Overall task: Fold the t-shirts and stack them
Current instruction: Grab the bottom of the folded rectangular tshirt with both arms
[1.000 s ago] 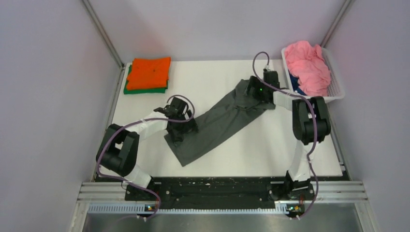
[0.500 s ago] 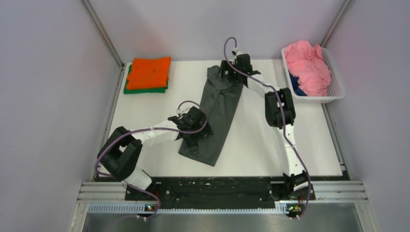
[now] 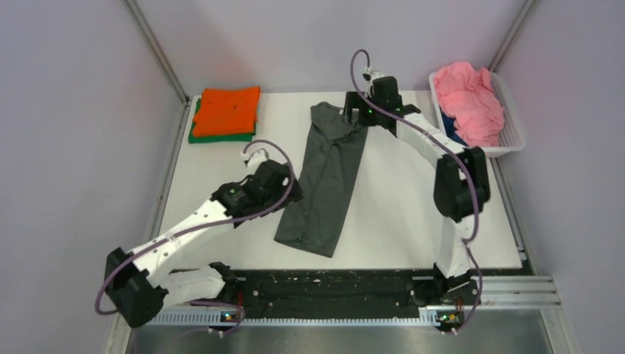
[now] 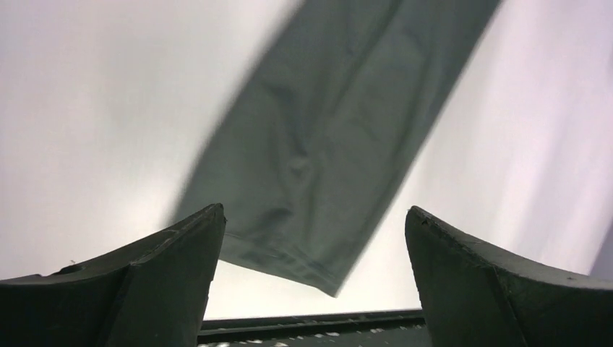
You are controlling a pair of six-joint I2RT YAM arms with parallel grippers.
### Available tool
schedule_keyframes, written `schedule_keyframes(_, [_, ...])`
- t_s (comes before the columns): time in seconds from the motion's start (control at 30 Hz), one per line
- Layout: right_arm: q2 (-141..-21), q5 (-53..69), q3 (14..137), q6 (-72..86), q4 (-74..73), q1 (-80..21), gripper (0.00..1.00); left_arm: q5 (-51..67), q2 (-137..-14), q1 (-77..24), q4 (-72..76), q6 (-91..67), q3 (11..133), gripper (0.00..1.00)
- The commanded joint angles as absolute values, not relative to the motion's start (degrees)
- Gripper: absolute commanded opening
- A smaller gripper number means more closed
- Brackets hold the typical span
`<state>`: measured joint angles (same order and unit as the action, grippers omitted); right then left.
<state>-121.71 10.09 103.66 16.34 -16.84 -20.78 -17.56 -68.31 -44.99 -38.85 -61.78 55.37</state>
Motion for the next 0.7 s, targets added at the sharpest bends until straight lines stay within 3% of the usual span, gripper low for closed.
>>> schedule_keyframes(0.0, [-101.02,2.71,80.45,14.42,-14.39,-26.14,0.98,-11.64,-60.16,-34.80,-41.96,-51.45,45.78,0.99])
schedule_keyframes(0.17, [-87.01,-1.59,61.41,17.99,-16.91,-39.82,0.97,1.31,-57.74,-23.41,-39.21,-44.87,38.88,0.93])
schedule_keyframes(0.37, [-84.98,1.49,53.99,23.37,-19.49,-55.81,0.89,12.97,-63.75,-22.68,-33.03,-44.03,33.53,0.66])
schedule_keyframes(0.5, [-85.74,2.45,52.20,25.87,-19.43,-59.93,0.84,16.05,-66.03,-22.74,-32.57,-43.32,31.53,0.52])
schedule_keyframes(0.67, [-86.21,7.36,46.36,28.38,-14.90,-60.82,0.77,12.25,-66.99,-22.74,-31.81,-43.81,28.23,0.45])
